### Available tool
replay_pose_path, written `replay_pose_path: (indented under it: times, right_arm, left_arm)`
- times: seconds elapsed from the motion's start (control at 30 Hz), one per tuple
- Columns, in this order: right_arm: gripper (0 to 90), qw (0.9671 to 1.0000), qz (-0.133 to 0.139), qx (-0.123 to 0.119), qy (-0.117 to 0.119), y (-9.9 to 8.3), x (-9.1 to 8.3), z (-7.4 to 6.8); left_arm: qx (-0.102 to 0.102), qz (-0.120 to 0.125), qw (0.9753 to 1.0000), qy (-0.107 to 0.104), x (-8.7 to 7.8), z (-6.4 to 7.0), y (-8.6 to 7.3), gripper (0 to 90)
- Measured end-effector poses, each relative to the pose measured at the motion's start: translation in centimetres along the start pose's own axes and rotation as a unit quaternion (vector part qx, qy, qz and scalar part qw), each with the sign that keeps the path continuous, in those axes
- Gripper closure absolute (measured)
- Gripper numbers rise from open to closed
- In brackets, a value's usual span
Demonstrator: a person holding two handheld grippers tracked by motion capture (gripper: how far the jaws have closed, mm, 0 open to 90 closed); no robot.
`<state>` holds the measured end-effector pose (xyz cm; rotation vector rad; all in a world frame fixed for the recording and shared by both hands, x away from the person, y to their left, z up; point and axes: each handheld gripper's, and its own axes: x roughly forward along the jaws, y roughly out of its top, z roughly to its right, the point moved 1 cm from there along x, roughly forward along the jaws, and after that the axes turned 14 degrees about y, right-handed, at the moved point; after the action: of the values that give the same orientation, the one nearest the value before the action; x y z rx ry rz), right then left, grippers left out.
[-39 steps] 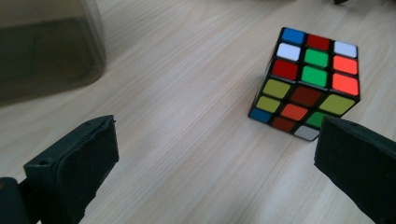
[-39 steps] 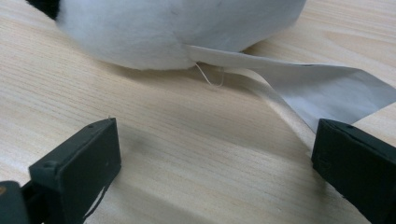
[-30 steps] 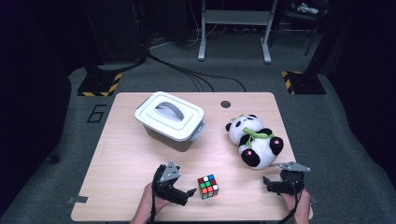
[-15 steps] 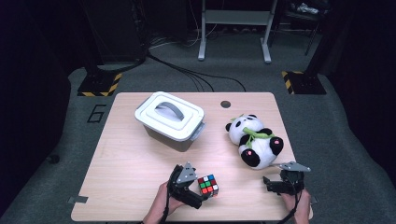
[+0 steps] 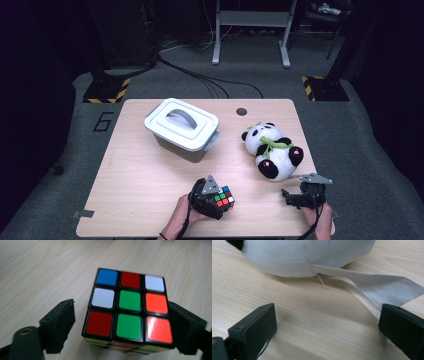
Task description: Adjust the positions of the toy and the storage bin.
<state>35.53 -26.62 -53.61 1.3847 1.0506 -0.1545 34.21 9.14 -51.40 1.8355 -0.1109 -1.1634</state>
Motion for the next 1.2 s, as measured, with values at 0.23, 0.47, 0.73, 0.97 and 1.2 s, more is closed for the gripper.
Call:
replay_pose_path:
  times: [0.23,0.47,0.73,0.97,1.2]
  right_arm:
    - [1.0,1.0000,0.000,0.003,-0.001,0.0,0.0,0.0]
    - [1.0,1.0000,0.001,0.003,-0.001,0.0,0.0,0.0]
    - [1.1,1.0000,0.001,0.003,-0.001,0.0,0.0,0.0]
    - [1.1,1.0000,0.000,0.003,-0.001,0.0,0.0,0.0]
    - [1.1,1.0000,0.001,0.003,-0.001,0.0,0.0,0.0]
  left_arm:
    - [0.005,0.010,0.9999,0.008,0.2,0.4,-0.5,33.7]
    - [-0.006,0.020,0.9996,0.019,-1.2,-0.1,-0.7,34.0]
    - [-0.022,0.021,0.9984,0.047,-3.1,-1.3,-1.4,33.9]
    - [-0.052,0.016,0.9949,0.085,-4.6,-3.7,-3.2,34.0]
    - [-0.074,0.006,0.9903,0.117,-5.8,-5.8,-4.6,34.0]
